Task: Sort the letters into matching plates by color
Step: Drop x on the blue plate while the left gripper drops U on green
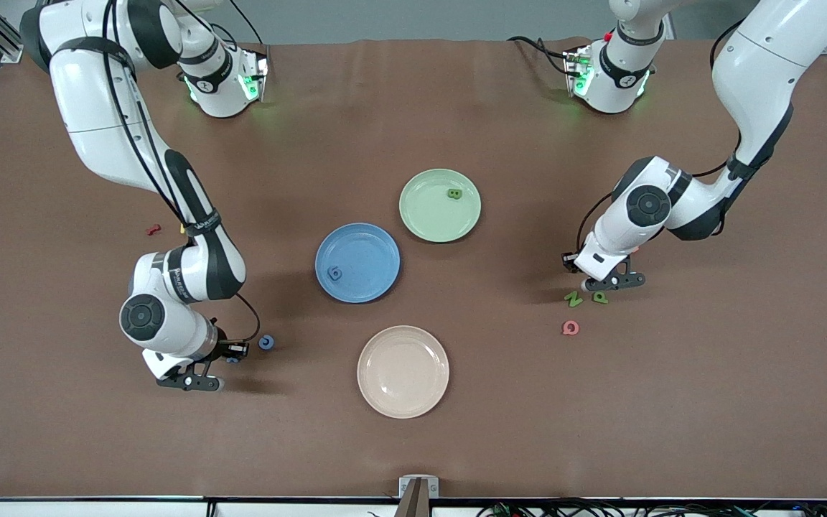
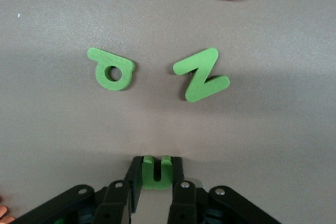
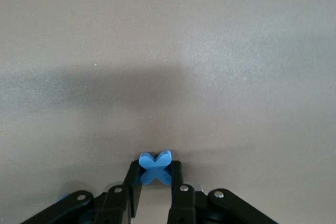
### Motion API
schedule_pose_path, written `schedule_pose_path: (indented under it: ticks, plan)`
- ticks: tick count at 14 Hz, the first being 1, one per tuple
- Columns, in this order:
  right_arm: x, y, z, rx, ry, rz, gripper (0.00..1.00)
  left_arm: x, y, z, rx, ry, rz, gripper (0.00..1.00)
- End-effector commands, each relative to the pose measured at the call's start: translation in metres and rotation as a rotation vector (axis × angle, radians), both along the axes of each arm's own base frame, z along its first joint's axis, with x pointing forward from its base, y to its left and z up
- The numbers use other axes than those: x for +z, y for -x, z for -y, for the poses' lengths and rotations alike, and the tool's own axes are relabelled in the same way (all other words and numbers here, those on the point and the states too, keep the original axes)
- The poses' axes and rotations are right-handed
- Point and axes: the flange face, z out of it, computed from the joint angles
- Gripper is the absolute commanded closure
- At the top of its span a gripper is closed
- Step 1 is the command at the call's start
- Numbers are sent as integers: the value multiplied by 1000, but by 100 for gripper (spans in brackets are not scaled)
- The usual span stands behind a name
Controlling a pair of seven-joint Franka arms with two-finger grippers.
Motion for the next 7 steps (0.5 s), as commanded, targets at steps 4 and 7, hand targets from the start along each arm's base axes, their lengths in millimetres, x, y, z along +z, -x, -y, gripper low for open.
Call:
schedule_pose_path:
  ticks: [4, 7]
  plan:
    - [47, 37, -94, -129, 28, -128, 99, 18, -1, 13, 32, -28, 34, 80]
    - [76, 71, -148, -199, 51, -169, 99, 38, 5, 47, 68, -37, 30, 80]
